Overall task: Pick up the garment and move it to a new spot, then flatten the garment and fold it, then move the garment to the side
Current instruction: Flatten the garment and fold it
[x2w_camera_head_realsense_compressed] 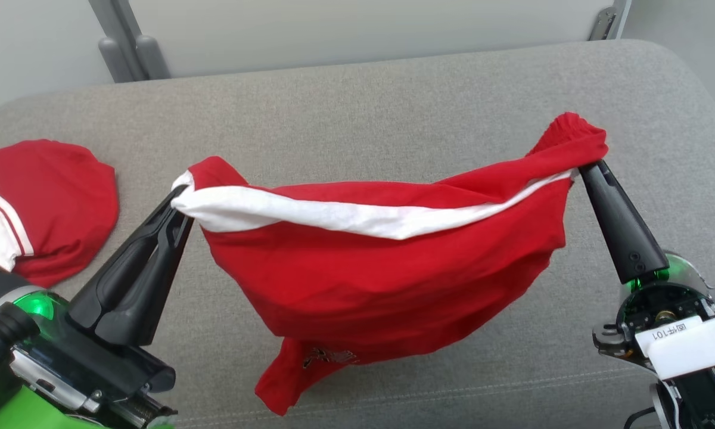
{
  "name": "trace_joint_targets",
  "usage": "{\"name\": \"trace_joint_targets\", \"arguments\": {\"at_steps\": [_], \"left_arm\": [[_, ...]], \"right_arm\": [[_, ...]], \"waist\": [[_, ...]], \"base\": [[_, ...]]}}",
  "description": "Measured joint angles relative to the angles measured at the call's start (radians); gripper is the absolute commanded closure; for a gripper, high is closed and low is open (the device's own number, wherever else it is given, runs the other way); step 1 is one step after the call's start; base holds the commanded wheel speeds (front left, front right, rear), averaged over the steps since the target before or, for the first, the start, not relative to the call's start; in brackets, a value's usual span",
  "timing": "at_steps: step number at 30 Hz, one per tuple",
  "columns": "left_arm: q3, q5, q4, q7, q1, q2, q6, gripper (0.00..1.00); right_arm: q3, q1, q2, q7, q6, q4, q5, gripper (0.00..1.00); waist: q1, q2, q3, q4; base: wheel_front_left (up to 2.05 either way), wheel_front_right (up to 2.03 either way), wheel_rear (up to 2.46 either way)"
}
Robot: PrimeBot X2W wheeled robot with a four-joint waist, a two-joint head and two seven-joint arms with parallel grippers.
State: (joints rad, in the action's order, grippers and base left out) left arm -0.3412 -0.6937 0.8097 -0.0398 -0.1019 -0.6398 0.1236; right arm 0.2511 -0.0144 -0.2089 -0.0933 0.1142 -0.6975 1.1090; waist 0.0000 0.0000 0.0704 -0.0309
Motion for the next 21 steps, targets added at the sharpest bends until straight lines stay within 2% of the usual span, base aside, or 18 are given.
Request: {"name": "trace_joint_targets", "arguments": {"at_steps": [6,12,18,21], "left_arm": [[0.053,-0.008,0.004,-0.03,0.06,0.026,0.0,1.0],[0.114,0.015,0.008,-0.035,0.063,0.033,0.0,1.0],[0.078,-0.032,0.001,-0.067,0.021,0.034,0.0,1.0],[0.072,-0.073,-0.033,-0.084,-0.05,0.034,-0.01,1.0]], "right_arm": [[-0.015,-0.081,0.02,0.0,0.004,-0.006,0.012,1.0],[-0.023,-0.08,0.021,0.0,0.004,-0.005,0.02,1.0],[-0.05,0.013,-0.003,-0.036,0.004,0.025,0.023,1.0],[-0.058,0.1,0.008,-0.068,0.011,0.075,0.056,1.0]], "waist": [[0.0,0.0,0.059,-0.001],[0.0,0.0,0.12,-0.015],[0.0,0.0,0.161,-0.033],[0.0,0.0,0.183,-0.03]], "base": [[0.0,0.0,0.0],[0.0,0.0,0.0],[0.0,0.0,0.0],[0.0,0.0,0.0]]}}
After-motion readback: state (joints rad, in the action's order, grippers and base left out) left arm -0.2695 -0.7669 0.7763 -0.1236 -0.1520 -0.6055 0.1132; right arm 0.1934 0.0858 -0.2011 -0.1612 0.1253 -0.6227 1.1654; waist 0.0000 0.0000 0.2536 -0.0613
